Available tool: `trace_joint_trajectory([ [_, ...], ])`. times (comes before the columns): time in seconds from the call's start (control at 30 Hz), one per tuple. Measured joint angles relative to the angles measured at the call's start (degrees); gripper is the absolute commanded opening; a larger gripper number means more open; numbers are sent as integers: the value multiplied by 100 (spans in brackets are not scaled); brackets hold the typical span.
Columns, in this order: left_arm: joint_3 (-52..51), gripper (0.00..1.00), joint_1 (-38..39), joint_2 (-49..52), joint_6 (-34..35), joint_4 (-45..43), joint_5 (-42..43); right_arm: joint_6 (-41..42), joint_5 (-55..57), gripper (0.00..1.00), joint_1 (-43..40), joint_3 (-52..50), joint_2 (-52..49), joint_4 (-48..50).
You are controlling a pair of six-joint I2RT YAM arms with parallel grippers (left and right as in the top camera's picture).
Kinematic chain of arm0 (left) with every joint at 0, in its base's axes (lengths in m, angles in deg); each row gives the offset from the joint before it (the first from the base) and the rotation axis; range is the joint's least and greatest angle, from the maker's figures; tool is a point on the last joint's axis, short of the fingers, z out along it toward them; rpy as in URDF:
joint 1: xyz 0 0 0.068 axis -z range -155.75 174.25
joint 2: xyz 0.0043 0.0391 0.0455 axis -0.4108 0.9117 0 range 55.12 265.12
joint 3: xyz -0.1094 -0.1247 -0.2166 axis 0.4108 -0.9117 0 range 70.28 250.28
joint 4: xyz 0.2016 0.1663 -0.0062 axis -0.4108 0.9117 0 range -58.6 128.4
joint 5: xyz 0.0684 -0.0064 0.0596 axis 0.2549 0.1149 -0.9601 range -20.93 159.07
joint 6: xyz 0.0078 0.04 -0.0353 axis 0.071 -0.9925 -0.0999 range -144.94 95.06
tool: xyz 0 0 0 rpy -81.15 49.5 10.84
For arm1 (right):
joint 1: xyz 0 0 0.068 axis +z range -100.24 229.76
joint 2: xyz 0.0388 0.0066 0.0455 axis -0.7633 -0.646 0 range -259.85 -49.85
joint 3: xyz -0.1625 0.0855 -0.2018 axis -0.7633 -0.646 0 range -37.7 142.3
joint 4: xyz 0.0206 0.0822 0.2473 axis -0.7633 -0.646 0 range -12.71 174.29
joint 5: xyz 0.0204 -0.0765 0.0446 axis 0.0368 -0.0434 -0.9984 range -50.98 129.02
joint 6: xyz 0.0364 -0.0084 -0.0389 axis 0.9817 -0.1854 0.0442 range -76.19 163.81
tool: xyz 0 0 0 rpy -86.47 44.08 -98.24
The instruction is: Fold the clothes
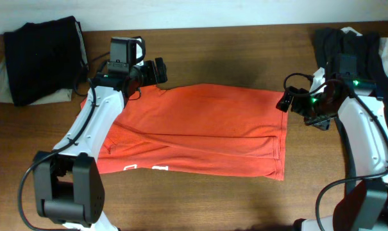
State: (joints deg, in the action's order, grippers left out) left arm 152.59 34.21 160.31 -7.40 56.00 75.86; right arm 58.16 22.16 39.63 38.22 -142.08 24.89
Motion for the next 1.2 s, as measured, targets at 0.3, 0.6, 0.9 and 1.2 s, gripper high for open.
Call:
trace_joint_trajectory([
  [0.3, 0, 99, 0, 0, 0, 2, 0, -2, 0, 98, 0, 0, 0, -2],
  [0.6, 0, 99, 0, 0, 0, 2, 0, -2, 0, 99, 0, -2, 0, 0],
  [0.9, 0, 99, 2, 4, 0, 210, 988, 262, -129, 99, 0, -2, 0, 138],
  [1.2, 3875, 99, -85, 2122, -1176, 3115, 411, 234, -131, 99, 0, -13, 0, 151],
])
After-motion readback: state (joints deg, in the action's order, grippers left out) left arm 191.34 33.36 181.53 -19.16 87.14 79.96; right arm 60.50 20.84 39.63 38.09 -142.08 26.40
